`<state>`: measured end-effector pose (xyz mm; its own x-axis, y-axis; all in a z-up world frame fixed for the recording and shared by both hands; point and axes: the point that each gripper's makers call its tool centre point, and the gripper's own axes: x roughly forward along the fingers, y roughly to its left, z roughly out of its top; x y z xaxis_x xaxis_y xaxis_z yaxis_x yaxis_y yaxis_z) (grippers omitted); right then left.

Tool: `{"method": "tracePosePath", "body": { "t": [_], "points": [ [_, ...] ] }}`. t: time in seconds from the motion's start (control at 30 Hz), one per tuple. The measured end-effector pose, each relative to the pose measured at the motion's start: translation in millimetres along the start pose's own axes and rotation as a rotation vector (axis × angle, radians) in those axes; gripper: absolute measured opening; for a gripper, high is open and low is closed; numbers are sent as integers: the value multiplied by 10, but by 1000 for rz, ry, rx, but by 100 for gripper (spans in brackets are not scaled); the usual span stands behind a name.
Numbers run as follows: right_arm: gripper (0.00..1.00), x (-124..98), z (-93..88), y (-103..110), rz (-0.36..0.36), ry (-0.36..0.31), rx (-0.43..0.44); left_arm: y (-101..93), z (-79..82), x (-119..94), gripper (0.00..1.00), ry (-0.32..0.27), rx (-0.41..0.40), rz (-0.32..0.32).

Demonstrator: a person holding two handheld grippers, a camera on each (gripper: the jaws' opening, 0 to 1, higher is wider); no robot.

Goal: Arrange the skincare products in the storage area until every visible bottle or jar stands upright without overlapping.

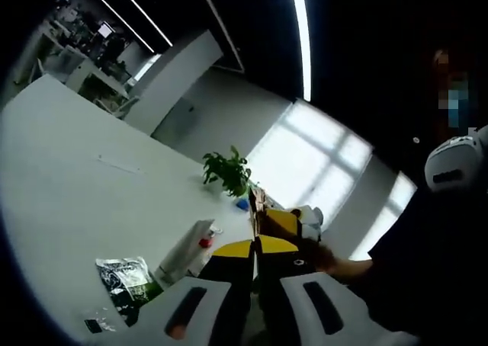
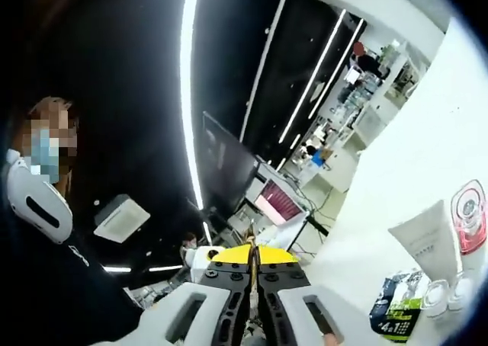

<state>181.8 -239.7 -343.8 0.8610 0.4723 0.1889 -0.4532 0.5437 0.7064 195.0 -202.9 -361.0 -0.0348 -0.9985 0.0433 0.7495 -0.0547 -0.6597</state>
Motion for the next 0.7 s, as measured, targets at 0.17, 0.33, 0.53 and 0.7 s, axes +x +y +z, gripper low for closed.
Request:
{"method": "tracePosePath", "body": {
  "t": [0.17,0.33,0.53,0.7],
  "points": [
    [0,15,-55,-3,-6,29,-45,41,-12,-8,2,-18,-42,19],
    [7,6,-164,-47,-33,89,-142,95,-40,-35,2,-27,-71,40],
    [25,-23,-232,-109,-68,116,-277,230,-56,-113,1,-24,-112,73],
    [32,-73,-294,-151,-75,157,-332,377,-112,-197,1,-14,-175,116]
  ]
}}
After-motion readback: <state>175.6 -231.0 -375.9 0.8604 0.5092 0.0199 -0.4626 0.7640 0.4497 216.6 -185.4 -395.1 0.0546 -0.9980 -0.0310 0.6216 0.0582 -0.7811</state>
